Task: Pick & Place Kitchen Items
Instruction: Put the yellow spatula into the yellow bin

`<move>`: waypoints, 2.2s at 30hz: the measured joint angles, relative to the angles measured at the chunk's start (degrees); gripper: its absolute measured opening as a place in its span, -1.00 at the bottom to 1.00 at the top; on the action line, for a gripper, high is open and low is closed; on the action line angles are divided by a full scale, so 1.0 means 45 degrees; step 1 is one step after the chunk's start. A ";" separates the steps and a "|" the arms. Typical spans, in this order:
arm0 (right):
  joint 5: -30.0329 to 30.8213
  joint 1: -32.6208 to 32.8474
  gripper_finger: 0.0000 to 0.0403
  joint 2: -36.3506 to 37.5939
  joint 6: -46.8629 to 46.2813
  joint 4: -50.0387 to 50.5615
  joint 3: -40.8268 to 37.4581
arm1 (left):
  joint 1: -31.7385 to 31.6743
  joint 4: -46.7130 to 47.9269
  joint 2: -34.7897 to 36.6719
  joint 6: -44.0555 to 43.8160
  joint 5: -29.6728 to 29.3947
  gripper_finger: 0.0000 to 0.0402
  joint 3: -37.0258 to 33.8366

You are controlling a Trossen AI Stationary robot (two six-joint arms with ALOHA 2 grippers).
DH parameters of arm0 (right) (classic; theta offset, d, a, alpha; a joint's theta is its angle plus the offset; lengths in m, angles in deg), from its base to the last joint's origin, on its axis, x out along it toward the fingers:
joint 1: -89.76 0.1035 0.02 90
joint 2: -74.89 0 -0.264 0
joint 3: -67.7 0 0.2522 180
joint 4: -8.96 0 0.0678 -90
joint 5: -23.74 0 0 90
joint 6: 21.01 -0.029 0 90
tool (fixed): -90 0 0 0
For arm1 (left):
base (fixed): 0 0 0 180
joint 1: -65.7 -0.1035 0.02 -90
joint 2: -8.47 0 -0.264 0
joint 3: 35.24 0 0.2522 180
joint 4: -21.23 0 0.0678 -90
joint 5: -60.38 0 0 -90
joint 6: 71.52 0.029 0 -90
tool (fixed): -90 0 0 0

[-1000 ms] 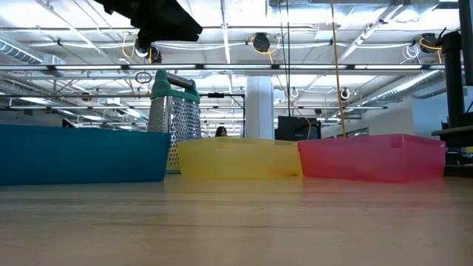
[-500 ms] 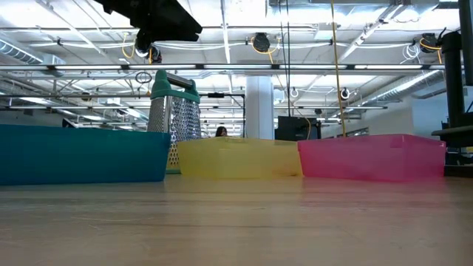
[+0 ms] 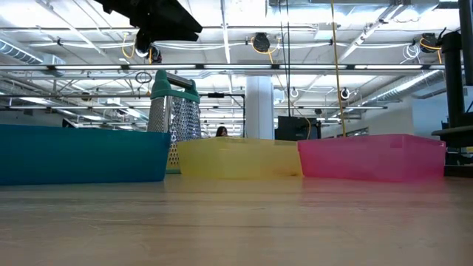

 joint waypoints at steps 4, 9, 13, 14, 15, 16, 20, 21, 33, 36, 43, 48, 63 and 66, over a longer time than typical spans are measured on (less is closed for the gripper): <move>-0.0033 0.0010 -0.34 -0.0849 -0.1456 -0.0994 0.0000 | 0.0000 -0.0010 0.0000 0.0447 -0.0005 -0.44 0.0000; -0.1529 0.0000 -0.34 -0.1532 -0.2191 -0.1326 0.0004 | -0.0067 -0.0020 0.0000 0.0898 -0.0011 -0.44 0.0000; -0.1651 -0.0034 -0.34 -0.1527 -0.2467 -0.1223 0.0010 | -0.0175 -0.0034 0.0000 0.1274 -0.0014 -0.44 0.0000; -0.1666 -0.0095 -0.34 -0.1517 -0.2694 -0.1107 0.0011 | -0.0220 -0.0038 0.0000 0.1357 -0.0014 -0.44 0.0000; -0.1699 -0.0167 -0.34 -0.1516 -0.2951 -0.1026 0.0015 | -0.0268 -0.0065 0.0000 0.1457 -0.0015 -0.44 0.0000; -0.1720 -0.0211 -0.34 -0.1514 -0.3211 -0.0974 0.0018 | -0.0317 -0.0095 0.0000 0.1549 -0.0015 -0.44 0.0000; -0.1872 -0.0253 -0.34 -0.1512 -0.3882 -0.0935 0.0029 | -0.0523 -0.0094 0.0000 0.1598 -0.0019 -0.44 0.0000; -0.2009 -0.0254 -0.34 -0.1512 -0.4054 -0.0935 0.0034 | -0.0564 -0.0097 0.0000 0.1604 -0.0019 -0.44 0.0000; -0.2692 -0.0272 -0.34 -0.1497 -0.5487 0.0103 0.0461 | -0.0811 0.0025 0.0000 0.1651 -0.0015 -0.44 0.0000; -0.2728 -0.0238 -0.34 -0.1520 -0.6640 0.0958 0.0447 | -0.0811 0.0209 0.0000 0.1646 0.0065 -0.44 0.0000; -0.2496 -0.0248 -0.34 -0.1952 -0.7121 0.0081 0.0457 | -0.0811 0.0491 0.0000 0.1646 0.0087 -0.44 0.0000; -0.2343 -0.0270 -0.34 -0.2860 -0.7144 -0.0308 0.0510 | -0.0811 0.0599 0.0000 0.1644 0.0095 -0.44 0.0000; -0.0766 -0.0379 -0.44 -0.5032 -0.4826 -0.0437 0.0519 | -0.0782 0.0777 0.0000 0.1632 0.0108 -0.44 0.0000; -0.0657 -0.0384 -0.60 -0.5338 -0.4418 -0.0599 0.0544 | -0.0777 0.0980 0.0000 0.1618 0.0117 -0.44 0.0000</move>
